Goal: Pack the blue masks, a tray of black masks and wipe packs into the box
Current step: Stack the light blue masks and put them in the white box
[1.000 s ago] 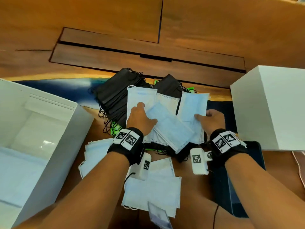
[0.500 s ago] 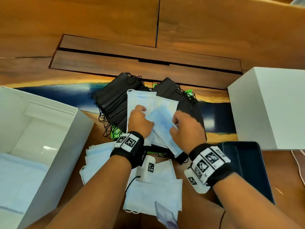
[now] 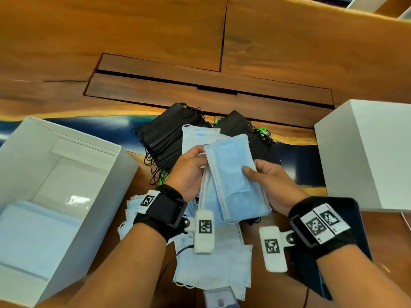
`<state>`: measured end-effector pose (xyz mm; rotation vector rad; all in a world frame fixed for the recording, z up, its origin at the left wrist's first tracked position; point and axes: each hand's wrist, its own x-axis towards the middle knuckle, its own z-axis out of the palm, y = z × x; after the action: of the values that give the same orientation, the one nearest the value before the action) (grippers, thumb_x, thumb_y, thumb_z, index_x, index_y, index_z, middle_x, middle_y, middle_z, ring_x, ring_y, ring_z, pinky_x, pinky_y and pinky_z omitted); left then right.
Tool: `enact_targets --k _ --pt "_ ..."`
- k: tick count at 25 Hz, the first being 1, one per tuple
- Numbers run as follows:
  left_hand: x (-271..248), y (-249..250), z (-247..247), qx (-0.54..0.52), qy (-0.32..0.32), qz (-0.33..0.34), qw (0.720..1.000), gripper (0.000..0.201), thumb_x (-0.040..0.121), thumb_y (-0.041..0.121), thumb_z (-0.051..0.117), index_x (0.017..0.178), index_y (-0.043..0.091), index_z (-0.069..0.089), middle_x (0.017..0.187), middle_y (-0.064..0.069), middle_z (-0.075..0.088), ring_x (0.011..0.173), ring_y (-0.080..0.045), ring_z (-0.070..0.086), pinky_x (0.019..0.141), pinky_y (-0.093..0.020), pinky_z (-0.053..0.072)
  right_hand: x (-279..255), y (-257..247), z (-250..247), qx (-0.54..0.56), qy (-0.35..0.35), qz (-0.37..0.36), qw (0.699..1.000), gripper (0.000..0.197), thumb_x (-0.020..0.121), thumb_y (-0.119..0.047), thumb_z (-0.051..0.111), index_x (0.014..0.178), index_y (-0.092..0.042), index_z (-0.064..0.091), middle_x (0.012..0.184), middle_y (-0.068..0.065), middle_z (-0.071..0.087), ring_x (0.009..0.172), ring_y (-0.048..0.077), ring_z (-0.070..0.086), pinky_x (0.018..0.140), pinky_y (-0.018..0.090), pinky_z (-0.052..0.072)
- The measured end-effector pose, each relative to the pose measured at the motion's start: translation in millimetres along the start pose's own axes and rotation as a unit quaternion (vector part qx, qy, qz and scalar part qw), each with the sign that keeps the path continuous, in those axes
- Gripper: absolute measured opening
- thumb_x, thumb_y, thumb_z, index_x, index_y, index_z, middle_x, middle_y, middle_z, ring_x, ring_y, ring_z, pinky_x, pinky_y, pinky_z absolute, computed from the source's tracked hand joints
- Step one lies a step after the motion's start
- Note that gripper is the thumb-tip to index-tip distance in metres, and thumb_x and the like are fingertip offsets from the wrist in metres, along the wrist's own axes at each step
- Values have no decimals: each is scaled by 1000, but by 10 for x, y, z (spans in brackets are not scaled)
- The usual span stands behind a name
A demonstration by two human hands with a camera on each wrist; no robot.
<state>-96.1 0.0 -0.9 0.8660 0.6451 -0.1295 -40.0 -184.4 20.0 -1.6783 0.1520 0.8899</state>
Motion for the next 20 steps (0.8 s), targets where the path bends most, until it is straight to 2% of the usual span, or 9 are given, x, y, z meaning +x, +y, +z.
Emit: enact_targets --k 3,5,7,8,10,13,15,17,20 --pt "17 -118 41 -19 50 8 999 17 98 4 50 113 2 58 108 -15 68 97 -26 65 90 -44 53 35 149 122 55 5 17 998 22 93 -7 60 113 -3 52 113 18 68 93 27 68 79 41 57" --pt "47 -192 51 -27 76 -11 997 38 102 36 46 115 4 60 115 -10 69 105 -25 67 95 -48 53 74 246 245 83 41 20 995 35 92 -4 62 123 -3 45 119 18 66 100 29 68 82 43 57" --pt "96 -311 50 46 99 -17 994 53 90 60 50 119 16 61 114 -8 71 105 -26 68 93 -49 53 109 301 405 107 42 25 993 35 93 -3 60 126 -2 48 120 19 67 103 31 68 86 46 56" --pt "95 -370 59 92 109 -12 990 50 87 57 55 118 18 61 113 -7 70 104 -27 68 92 -51 54 110 308 484 113 26 31 993 31 95 -3 57 125 -3 51 118 18 68 103 31 68 88 46 56" --pt "98 -428 48 143 115 -2 983 35 89 36 60 118 16 61 112 -10 70 102 -29 68 91 -53 55 113 305 565 93 -8 39 995 28 96 -2 54 123 -6 57 114 15 70 103 31 69 90 47 55" --pt "161 -322 -70 156 129 20 979 21 93 17 61 112 8 64 110 -11 70 102 -30 68 92 -50 54 157 221 508 36 11 31 999 19 93 0 59 111 -3 65 109 17 71 92 29 71 82 43 58" --pt "260 -195 -214 230 203 62 950 21 93 23 63 108 9 63 113 -9 66 105 -26 64 93 -44 53 227 113 455 21 67 29 997 7 90 -2 63 94 -8 66 107 17 71 81 25 70 73 38 58" --pt "358 -121 -345 306 267 85 910 30 91 29 64 113 10 59 118 -8 60 105 -23 59 89 -33 49 318 -21 441 -23 160 -3 987 7 88 -7 65 85 -11 60 100 15 70 79 25 67 70 39 58" --pt "424 -97 -388 348 265 76 896 36 92 34 61 119 11 56 122 -7 58 106 -20 55 87 -29 43 430 -212 567 -158 252 -100 949 12 82 -11 61 81 -9 50 78 8 57 67 23 55 60 33 46"
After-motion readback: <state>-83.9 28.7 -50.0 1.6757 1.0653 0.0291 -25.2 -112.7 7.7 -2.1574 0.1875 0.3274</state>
